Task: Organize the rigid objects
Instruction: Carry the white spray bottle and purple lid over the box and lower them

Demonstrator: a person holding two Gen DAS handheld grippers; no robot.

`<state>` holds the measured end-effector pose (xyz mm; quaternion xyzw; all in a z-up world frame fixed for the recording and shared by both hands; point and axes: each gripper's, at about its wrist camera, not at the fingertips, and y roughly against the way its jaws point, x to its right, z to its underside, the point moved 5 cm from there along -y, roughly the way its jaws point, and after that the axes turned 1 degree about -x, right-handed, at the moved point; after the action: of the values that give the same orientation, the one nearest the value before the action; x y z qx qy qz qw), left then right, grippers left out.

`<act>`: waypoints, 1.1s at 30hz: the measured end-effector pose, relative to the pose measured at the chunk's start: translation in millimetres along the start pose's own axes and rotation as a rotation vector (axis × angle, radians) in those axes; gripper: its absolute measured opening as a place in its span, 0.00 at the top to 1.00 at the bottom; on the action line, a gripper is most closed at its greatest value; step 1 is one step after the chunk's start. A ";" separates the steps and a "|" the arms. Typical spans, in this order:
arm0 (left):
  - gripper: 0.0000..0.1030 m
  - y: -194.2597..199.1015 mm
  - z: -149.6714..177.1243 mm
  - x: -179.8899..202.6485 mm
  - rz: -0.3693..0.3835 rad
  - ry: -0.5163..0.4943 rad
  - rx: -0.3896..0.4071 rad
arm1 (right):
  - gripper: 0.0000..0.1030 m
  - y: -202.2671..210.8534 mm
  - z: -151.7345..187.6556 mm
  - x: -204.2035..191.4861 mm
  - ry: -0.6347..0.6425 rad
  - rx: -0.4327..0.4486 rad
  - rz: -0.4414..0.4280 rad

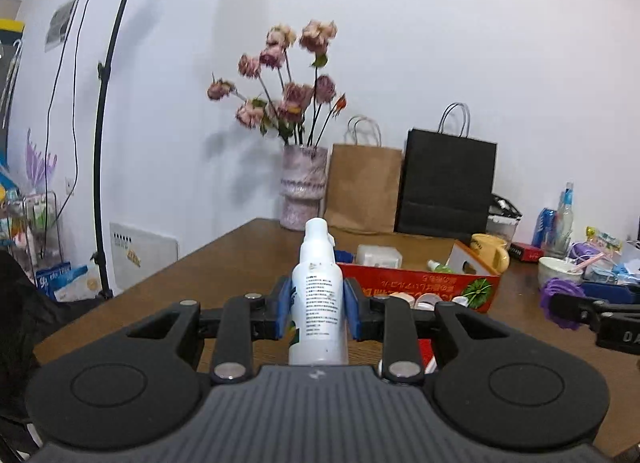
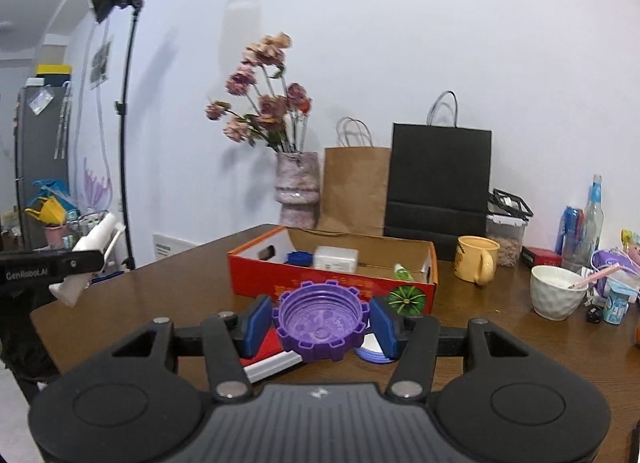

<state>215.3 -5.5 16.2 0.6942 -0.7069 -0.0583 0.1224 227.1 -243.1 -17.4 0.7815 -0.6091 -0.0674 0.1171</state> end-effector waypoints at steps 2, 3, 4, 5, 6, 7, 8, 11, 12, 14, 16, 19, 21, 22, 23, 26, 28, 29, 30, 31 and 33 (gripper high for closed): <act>0.73 9.2 -1.9 0.7 0.007 0.006 0.014 | 0.48 6.5 1.0 -4.6 0.001 0.002 -0.004; 0.73 11.7 -3.1 1.0 0.009 0.006 0.020 | 0.48 9.0 1.2 -5.8 0.002 0.003 -0.006; 0.73 13.3 -4.3 1.8 0.012 0.005 0.026 | 0.48 11.7 1.4 -7.3 0.004 0.004 -0.008; 0.73 14.2 -5.4 2.4 0.012 0.008 0.033 | 0.48 13.1 1.1 -7.7 0.007 0.006 -0.007; 0.73 13.9 -6.1 3.0 0.016 0.007 0.036 | 0.48 13.2 0.7 -6.9 0.006 0.007 -0.005; 0.73 11.4 -7.0 4.2 0.021 0.005 0.035 | 0.48 12.5 0.3 -5.5 0.005 0.006 -0.004; 0.73 8.5 -8.3 4.7 0.022 0.006 0.035 | 0.48 11.2 -0.3 -4.2 0.003 0.006 -0.004; 0.73 -8.9 -15.7 6.9 0.037 0.009 0.017 | 0.48 0.5 -4.0 2.2 -0.001 0.004 -0.008; 0.73 -17.2 -19.7 8.1 0.036 0.005 0.011 | 0.48 -5.3 -6.7 5.2 -0.002 0.003 -0.012; 0.73 -36.0 -30.7 10.3 0.033 -0.009 0.013 | 0.48 -19.2 -14.6 10.8 0.006 0.003 -0.010; 0.73 -55.7 -43.6 12.5 0.043 -0.012 0.035 | 0.48 -36.2 -26.9 19.7 0.014 0.009 -0.010; 0.73 -93.6 -63.5 17.7 0.070 -0.014 0.034 | 0.48 -72.0 -51.7 36.9 0.011 0.007 -0.013; 0.73 -127.4 -77.6 22.8 0.087 -0.021 0.004 | 0.48 -101.2 -68.7 51.2 0.000 -0.001 -0.015; 0.73 -143.1 -83.0 25.3 0.094 -0.024 -0.009 | 0.48 -117.8 -77.0 59.4 -0.010 -0.009 -0.017; 0.73 -163.2 -88.6 28.0 0.095 -0.027 -0.028 | 0.48 -136.8 -85.2 68.8 -0.021 -0.018 -0.019; 0.73 -223.0 -96.8 35.7 0.084 -0.048 -0.105 | 0.48 -195.0 -102.9 92.5 -0.046 -0.065 -0.022; 0.73 -265.1 -96.0 36.3 0.102 -0.034 -0.188 | 0.48 -238.6 -109.8 108.7 -0.079 -0.114 -0.033; 0.73 -282.6 -94.4 35.8 0.111 -0.024 -0.228 | 0.48 -257.9 -110.9 115.4 -0.098 -0.138 -0.038; 0.73 -303.3 -91.8 35.3 0.114 -0.013 -0.273 | 0.48 -277.5 -111.6 121.2 -0.116 -0.164 -0.045; 0.73 -320.6 -89.0 35.2 0.113 -0.005 -0.308 | 0.48 -298.0 -111.0 127.2 -0.133 -0.191 -0.054; 0.73 -355.6 -81.9 36.1 0.102 -0.009 -0.375 | 0.48 -337.3 -108.6 136.3 -0.171 -0.249 -0.069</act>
<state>579.8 -44.7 8.7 0.6224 -0.7184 -0.1858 0.2490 603.7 -286.3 2.9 0.7727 -0.5768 -0.2125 0.1585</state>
